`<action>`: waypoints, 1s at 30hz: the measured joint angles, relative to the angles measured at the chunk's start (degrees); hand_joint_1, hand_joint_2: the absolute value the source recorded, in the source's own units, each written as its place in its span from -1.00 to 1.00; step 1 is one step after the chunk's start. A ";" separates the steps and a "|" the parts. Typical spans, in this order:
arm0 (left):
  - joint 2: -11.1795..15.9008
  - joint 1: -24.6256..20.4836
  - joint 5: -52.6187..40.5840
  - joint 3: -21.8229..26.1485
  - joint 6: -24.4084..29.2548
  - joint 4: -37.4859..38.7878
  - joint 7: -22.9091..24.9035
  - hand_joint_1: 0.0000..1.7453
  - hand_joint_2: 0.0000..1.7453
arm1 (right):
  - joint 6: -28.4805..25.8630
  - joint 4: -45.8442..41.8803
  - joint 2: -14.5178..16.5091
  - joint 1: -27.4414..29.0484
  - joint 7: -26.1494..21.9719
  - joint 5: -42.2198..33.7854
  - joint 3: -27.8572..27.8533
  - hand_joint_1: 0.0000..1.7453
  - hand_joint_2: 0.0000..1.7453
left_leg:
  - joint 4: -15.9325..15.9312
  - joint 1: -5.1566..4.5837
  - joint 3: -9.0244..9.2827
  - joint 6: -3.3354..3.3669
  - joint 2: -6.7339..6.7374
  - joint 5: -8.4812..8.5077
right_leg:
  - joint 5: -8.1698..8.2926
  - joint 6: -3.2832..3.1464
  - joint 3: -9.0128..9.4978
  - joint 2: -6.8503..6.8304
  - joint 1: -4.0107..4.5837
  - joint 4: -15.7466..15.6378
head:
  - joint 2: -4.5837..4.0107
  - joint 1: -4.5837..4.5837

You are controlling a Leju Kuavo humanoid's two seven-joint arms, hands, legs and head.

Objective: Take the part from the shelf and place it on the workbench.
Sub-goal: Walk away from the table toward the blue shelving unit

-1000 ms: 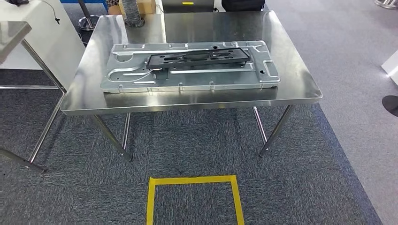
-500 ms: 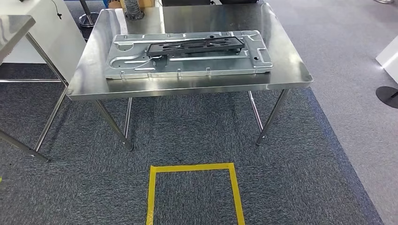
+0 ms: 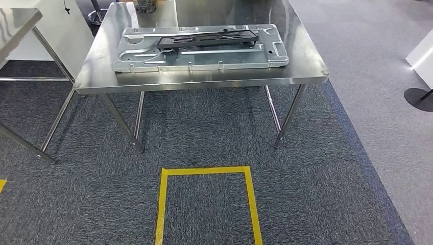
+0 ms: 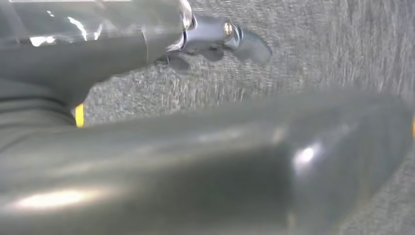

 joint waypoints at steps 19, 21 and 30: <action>-0.38 -0.37 -0.31 -0.86 -0.73 0.00 -2.37 -1.00 -1.00 | 0.69 0.16 0.41 -0.36 -1.80 -0.14 -0.95 -1.00 -1.00 | 3.42 0.49 -10.05 -0.82 0.36 4.73 | -6.41 0.12 7.44 0.29 -1.26 -1.08 | -0.01 0.00; -0.38 -0.32 -0.17 -0.86 -0.72 0.00 -2.32 -1.00 -1.00 | 0.80 0.19 0.45 -0.37 -1.47 -0.13 -1.11 -1.00 -1.00 | 9.06 0.69 -12.18 -1.35 0.17 0.49 | -5.73 -0.62 6.80 0.14 -1.23 -1.18 | -0.01 0.00; -0.43 -0.41 -0.23 -0.86 -0.91 0.00 -1.79 -1.00 -1.00 | 8.67 0.33 0.47 -0.44 1.34 -2.56 -2.80 -1.00 -0.50 | 1.57 0.30 -4.12 -0.17 0.00 2.18 | -4.40 -0.05 4.75 0.23 -0.53 -0.28 | -0.01 0.01</action>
